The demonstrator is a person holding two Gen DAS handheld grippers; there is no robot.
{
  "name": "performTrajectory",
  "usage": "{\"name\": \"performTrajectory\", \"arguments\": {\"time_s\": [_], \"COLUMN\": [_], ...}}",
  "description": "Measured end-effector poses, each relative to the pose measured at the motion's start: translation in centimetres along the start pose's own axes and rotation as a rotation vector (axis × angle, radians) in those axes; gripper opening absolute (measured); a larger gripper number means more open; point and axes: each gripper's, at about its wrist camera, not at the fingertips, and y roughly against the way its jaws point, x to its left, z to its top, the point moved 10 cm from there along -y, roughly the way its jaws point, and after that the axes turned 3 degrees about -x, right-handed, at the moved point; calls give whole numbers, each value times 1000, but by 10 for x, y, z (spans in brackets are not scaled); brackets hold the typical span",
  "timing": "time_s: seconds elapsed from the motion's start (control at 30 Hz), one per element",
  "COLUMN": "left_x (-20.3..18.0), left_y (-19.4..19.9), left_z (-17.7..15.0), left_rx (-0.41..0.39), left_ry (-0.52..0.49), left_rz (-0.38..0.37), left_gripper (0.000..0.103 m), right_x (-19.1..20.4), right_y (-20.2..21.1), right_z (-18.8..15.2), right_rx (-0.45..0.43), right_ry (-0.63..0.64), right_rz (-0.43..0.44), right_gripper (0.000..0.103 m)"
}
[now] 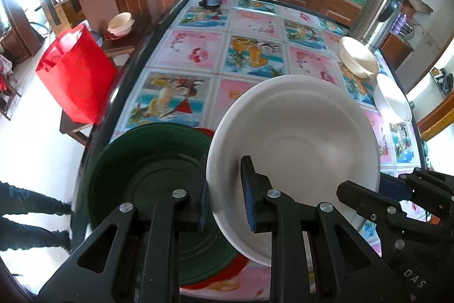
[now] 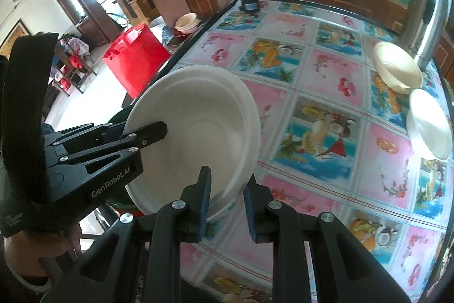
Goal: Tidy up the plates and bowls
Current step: 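Lift the white plate with both grippers and carry it over the green basin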
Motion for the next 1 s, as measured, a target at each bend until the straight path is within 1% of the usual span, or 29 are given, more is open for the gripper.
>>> {"name": "performTrajectory", "arguments": {"time_s": [0.27,0.47,0.57,0.77,1.0], "left_x": [43,76,83,91,90], "left_y": [8,6,3,-10,-22], "left_z": [-14,-23,-31,-49,-55], "left_rx": [12,24,43,84,93], "left_ry": [33,60,65,60,44], "left_rz": [29,70,75,81,88], "left_gripper": [21,21,21,21,21], "right_x": [41,72,82,88,85], "right_y": [-9,-26,-35,-51,-63], "right_z": [1,-1,-5,-15,-23], "right_rx": [11,41,60,104,141], "right_ry": [73,120,135,141,133], "right_rz": [27,54,61,65,54], "right_gripper": [23,23,23,23,23]}}
